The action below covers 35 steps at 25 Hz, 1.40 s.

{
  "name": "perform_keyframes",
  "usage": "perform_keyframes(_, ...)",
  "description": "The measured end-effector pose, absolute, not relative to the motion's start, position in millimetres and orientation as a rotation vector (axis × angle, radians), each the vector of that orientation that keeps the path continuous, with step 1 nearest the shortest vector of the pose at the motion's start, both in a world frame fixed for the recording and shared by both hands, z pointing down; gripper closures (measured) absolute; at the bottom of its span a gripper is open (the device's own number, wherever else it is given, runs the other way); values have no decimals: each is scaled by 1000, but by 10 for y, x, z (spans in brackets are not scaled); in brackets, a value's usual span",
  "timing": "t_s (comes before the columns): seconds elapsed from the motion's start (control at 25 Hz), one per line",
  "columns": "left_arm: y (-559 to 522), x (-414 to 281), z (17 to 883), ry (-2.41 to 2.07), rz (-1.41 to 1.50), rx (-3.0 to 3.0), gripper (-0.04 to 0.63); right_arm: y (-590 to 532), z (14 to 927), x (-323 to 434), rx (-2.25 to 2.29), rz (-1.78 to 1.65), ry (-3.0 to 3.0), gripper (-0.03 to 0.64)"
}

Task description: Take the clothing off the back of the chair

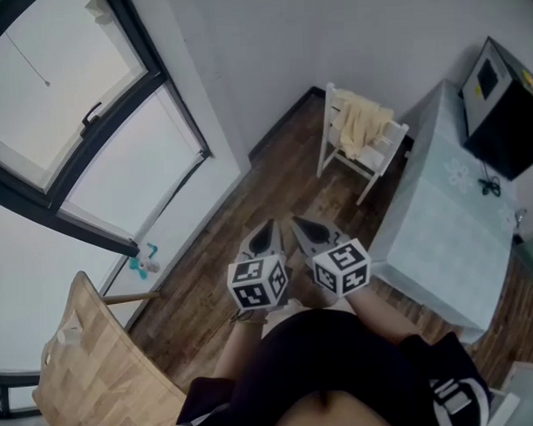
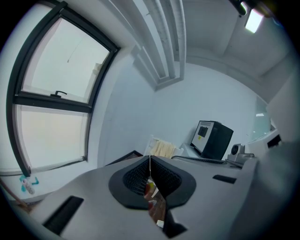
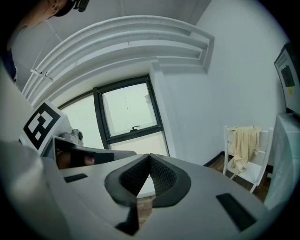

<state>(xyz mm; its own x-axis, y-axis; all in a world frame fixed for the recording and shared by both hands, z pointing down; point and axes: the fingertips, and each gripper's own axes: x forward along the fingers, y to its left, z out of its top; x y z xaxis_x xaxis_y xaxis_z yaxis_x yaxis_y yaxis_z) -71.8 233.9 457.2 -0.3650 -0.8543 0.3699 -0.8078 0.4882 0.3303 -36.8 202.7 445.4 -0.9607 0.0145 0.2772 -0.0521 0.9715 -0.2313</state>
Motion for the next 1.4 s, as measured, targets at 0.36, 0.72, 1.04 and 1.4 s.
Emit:
perform_keyframes(0.36,2401,-936,4677,-2201,-143,1379,589,2100,4549,-513,58,343,-2813,604)
perform_keyframes(0.72,2273,-1230,4751,-2196,-145,1373,590,1975,4599,-818,52,316,-2807,604)
perform_keyframes(1.04,1840,-1660,4773,-2197,-120,1390,591,1524,4621,-1265,87,328,-2830,604)
perform_keyframes(1.4,1251,-2154,4783,-2174,-98,1391,590,905,4601,-1736,125,336,-2831,604)
